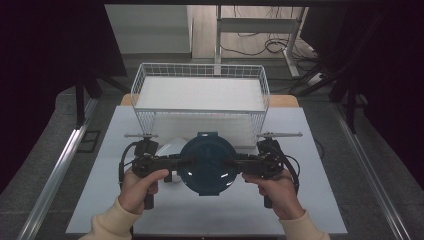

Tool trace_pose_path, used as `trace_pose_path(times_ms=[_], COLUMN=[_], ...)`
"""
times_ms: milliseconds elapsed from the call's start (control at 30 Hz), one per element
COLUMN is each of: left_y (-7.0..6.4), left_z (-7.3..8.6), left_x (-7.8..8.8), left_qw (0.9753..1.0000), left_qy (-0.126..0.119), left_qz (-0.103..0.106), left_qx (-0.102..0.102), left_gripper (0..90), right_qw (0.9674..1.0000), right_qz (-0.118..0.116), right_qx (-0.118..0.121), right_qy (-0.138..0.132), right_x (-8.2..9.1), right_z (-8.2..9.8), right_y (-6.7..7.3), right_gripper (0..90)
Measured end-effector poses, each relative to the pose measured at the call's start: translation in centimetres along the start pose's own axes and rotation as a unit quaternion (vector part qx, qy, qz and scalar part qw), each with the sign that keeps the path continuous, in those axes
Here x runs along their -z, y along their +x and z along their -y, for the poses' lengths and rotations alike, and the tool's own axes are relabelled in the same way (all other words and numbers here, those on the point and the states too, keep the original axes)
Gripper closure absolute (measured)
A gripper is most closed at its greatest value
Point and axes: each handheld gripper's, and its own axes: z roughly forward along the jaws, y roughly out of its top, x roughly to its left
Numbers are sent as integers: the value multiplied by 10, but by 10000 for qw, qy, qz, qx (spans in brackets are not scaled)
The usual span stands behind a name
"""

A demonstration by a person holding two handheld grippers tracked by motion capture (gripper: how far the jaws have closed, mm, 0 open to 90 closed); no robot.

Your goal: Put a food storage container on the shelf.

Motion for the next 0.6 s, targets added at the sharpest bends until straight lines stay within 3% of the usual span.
trace_pose_path(times_ms=[600], left_y=[-5], left_z=[-41], left_x=[14], left_qw=[9997], left_qy=[4], left_qz=[-97], left_qx=[-232], left_gripper=[378], right_qw=[9998], right_qz=[-105], right_qx=[129], right_qy=[-76], right_x=[-1], right_z=[-40], right_y=[7], right_gripper=[386])
